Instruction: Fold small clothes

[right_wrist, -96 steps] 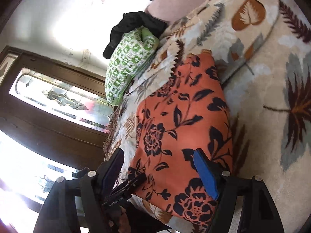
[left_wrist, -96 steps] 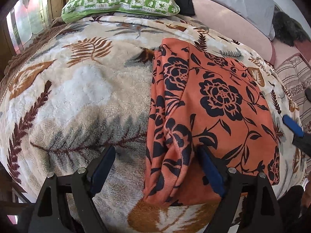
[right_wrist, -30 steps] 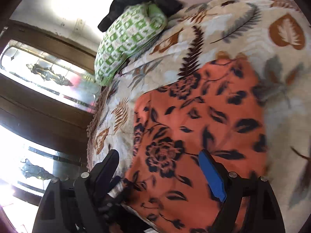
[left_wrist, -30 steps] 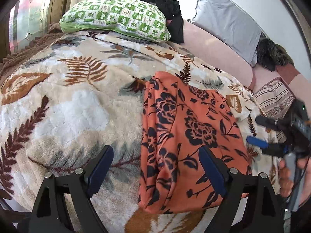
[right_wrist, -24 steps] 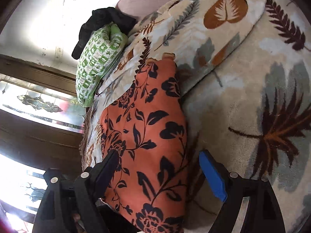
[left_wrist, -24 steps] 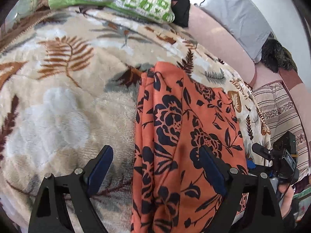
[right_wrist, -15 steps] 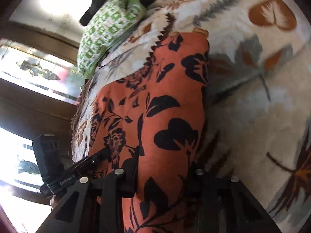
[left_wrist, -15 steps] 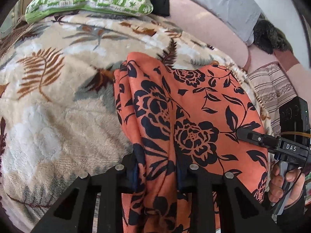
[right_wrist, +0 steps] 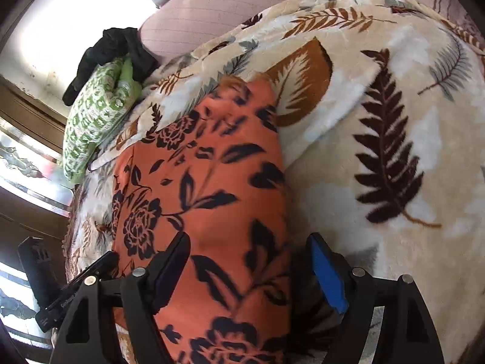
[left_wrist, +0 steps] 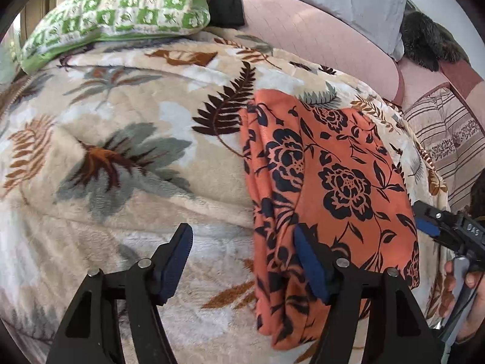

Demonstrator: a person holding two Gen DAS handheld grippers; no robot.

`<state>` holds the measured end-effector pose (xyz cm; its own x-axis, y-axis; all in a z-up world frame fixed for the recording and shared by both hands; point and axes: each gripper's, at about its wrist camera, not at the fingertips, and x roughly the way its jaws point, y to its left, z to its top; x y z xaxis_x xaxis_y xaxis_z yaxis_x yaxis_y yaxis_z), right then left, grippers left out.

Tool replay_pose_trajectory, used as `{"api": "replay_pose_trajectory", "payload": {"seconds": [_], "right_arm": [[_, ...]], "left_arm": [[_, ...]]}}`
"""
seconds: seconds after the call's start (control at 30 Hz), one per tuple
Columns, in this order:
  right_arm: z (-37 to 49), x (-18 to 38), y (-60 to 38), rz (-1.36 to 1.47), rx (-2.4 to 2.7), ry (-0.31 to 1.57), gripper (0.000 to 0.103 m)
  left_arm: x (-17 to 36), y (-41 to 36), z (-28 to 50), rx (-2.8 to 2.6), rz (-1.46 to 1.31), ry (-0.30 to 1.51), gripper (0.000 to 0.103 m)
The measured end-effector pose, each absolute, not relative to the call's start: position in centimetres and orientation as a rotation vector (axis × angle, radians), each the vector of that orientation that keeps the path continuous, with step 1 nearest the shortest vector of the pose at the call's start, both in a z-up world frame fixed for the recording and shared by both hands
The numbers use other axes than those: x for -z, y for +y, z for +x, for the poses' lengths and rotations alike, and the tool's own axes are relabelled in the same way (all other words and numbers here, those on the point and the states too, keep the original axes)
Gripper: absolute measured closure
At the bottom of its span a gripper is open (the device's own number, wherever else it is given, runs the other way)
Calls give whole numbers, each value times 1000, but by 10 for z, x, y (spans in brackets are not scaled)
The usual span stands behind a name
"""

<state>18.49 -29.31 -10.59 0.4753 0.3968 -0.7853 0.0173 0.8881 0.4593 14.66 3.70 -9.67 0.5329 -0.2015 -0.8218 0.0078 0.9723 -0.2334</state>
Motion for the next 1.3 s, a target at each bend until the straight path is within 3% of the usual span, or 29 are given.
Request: {"api": "replay_pose_trajectory", "payload": {"seconds": [0.17, 0.2, 0.27, 0.33, 0.43, 0.63, 0.8, 1.3], "right_arm": [[149, 54, -263, 467, -398, 846, 18], [152, 55, -248, 459, -424, 850, 8], [168, 81, -219, 371, -425, 954, 0], [180, 119, -205, 270, -351, 1107, 1], [157, 86, -190, 165, -300, 1047, 1], [92, 6, -197, 51, -210, 854, 0], [51, -10, -207, -101, -97, 865, 0], [7, -31, -232, -53, -85, 861, 0]], "left_arm": [[66, 44, 108, 63, -143, 937, 33], [59, 43, 102, 49, -136, 925, 31], [46, 43, 87, 28, -117, 898, 20], [33, 41, 72, 9, -88, 867, 19], [17, 35, 52, -18, -9, 832, 9], [-10, 30, 27, -26, -5, 780, 9], [-23, 16, 16, -25, 20, 766, 2], [-42, -15, 11, 90, -37, 778, 1]]}}
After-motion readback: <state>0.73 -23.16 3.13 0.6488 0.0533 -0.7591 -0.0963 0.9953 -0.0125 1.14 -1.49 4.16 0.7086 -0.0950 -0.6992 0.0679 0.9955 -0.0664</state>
